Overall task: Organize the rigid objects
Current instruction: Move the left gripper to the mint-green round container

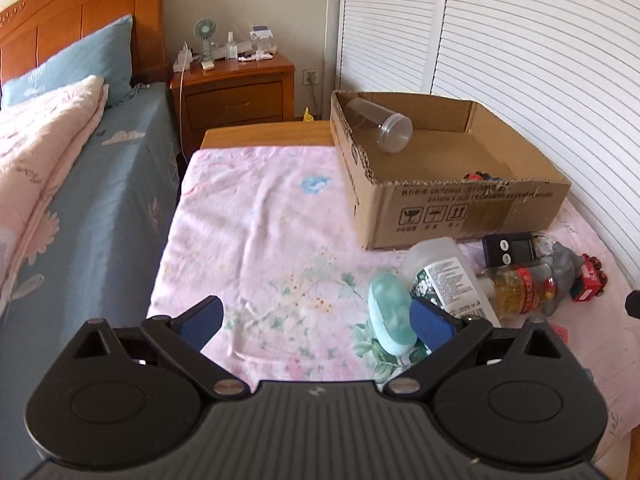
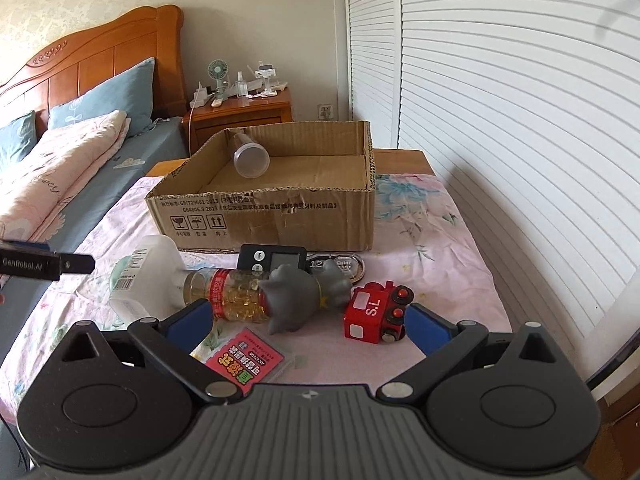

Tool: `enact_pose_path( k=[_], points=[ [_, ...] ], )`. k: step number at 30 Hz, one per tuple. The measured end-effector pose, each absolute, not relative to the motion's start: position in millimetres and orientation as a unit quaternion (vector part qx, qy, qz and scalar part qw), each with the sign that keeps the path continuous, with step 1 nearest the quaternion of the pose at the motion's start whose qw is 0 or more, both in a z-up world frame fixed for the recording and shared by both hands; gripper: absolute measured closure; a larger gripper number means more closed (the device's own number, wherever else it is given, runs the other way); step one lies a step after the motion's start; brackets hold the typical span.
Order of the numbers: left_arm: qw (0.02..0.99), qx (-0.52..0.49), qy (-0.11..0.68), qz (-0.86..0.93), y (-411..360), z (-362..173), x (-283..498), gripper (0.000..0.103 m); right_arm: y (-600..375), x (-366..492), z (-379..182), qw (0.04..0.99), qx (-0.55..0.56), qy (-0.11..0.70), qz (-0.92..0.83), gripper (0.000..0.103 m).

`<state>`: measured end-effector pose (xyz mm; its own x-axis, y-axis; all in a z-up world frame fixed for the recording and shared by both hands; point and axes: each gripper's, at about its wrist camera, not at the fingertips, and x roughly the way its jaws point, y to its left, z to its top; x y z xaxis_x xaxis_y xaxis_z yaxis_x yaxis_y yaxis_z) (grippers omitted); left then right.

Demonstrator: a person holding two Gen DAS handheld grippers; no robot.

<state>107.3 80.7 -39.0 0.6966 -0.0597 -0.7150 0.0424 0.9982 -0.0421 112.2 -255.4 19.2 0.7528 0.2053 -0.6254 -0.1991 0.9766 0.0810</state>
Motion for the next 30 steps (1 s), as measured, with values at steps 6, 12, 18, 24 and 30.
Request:
enact_pose_path(
  k=[6, 12, 18, 24, 30],
  points=[
    [0.916, -0.043, 0.397, -0.037, 80.1, -53.9, 115.8, 0.004, -254.4, 119.3, 15.0, 0.935, 0.008, 0.341, 0.096, 0.0],
    [0.911, -0.058, 0.407, -0.038, 83.8, -66.5, 125.1, 0.003, -249.3, 126.6, 13.2, 0.933, -0.001, 0.347, 0.092, 0.0],
    [0.911, -0.07, 0.406, -0.023, 98.4, -69.0, 125.8, 0.003, -242.2, 133.3, 7.0, 0.928, -0.015, 0.359, 0.096, 0.0],
    [0.909, -0.075, 0.409, -0.021, 107.3, -74.5, 121.0, 0.003, -233.1, 135.4, -3.6, 0.919, -0.051, 0.372, 0.12, 0.0],
    [0.905, -0.061, 0.419, -0.034, 100.2, -84.3, 120.1, 0.003, -219.7, 131.5, -21.9, 0.895, -0.086, 0.389, 0.201, 0.0]
  ],
)
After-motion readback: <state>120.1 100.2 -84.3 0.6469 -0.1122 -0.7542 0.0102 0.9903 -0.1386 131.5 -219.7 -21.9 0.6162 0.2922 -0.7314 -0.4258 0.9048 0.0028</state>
